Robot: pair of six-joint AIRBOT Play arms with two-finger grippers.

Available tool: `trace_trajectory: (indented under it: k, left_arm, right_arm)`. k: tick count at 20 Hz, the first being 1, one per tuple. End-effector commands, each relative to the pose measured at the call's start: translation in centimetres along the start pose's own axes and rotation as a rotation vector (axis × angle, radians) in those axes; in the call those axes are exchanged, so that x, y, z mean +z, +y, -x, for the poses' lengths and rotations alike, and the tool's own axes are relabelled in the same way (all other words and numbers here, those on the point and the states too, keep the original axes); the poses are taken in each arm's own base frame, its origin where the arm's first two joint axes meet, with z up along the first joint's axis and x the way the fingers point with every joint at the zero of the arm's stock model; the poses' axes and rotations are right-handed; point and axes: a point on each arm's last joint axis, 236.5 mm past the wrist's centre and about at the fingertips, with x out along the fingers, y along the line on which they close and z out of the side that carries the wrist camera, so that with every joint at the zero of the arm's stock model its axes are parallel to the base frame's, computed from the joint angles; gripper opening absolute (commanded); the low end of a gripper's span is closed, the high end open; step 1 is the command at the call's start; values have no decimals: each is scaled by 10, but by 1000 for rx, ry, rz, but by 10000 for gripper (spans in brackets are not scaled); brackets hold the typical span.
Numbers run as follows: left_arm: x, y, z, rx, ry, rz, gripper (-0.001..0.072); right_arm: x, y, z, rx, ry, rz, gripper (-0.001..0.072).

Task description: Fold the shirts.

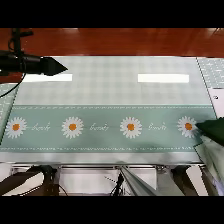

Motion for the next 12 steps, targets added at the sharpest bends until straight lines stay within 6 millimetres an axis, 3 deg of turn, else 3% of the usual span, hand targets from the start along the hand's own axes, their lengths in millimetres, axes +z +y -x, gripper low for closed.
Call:
trace_trajectory:
  k: [1,4,9,12]
  left_arm:
    - [3,23,-19,28,-10,-27,25]
    - [5,38,-29,49,-20,-16,25]
    - [7,45,-34,60,-28,-8,25]
    - [7,45,-34,60,-28,-8,25]
  right_arm:
    - [-15,-50,9,-167,13,-125,20]
    - [-15,-52,9,-170,14,-122,21]
    - [-16,-53,11,-173,8,-101,23]
    - [-19,-54,17,-175,-14,-76,212]
